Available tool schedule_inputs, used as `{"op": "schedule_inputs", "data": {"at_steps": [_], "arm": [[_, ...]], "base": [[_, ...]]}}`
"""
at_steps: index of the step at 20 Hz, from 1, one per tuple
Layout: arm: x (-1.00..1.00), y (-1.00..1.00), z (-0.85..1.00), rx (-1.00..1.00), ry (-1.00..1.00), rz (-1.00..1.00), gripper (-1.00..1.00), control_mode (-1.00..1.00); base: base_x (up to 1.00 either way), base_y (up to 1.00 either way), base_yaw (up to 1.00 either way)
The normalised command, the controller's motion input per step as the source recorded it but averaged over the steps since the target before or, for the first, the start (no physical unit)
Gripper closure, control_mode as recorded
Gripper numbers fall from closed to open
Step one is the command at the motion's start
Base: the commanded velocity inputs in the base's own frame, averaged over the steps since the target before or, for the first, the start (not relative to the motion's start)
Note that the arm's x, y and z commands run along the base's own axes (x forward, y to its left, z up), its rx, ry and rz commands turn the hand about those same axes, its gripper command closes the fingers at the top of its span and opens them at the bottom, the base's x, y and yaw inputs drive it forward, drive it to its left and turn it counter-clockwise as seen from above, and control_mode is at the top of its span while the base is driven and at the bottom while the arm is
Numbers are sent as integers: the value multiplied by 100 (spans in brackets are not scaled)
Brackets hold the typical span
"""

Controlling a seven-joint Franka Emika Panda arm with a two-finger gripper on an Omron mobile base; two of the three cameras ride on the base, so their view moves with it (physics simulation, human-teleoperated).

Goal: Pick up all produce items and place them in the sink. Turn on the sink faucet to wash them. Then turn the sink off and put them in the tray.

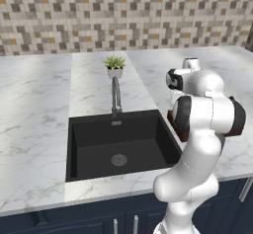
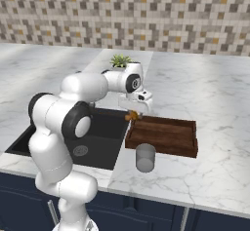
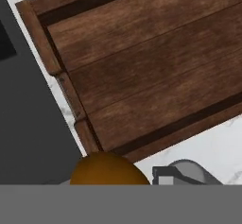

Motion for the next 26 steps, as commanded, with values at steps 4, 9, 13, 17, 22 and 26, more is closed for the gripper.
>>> {"op": "schedule_inputs", "data": {"at_steps": [4, 9, 13, 17, 22, 26], "arm": [[0, -35, -10, 0, 0, -1, 100, -100], [1, -17, -33, 0, 0, 0, 100, -100], [4, -11, -34, 0, 0, 0, 100, -100], [4, -10, -28, 0, 0, 0, 100, -100], [6, -11, -25, 0, 0, 0, 100, -100], [8, -10, -24, 0, 0, 0, 100, -100]], "base": [[0, 0, 0], [0, 0, 0], [0, 0, 0], [0, 0, 0], [0, 0, 0], [0, 0, 0]]}}
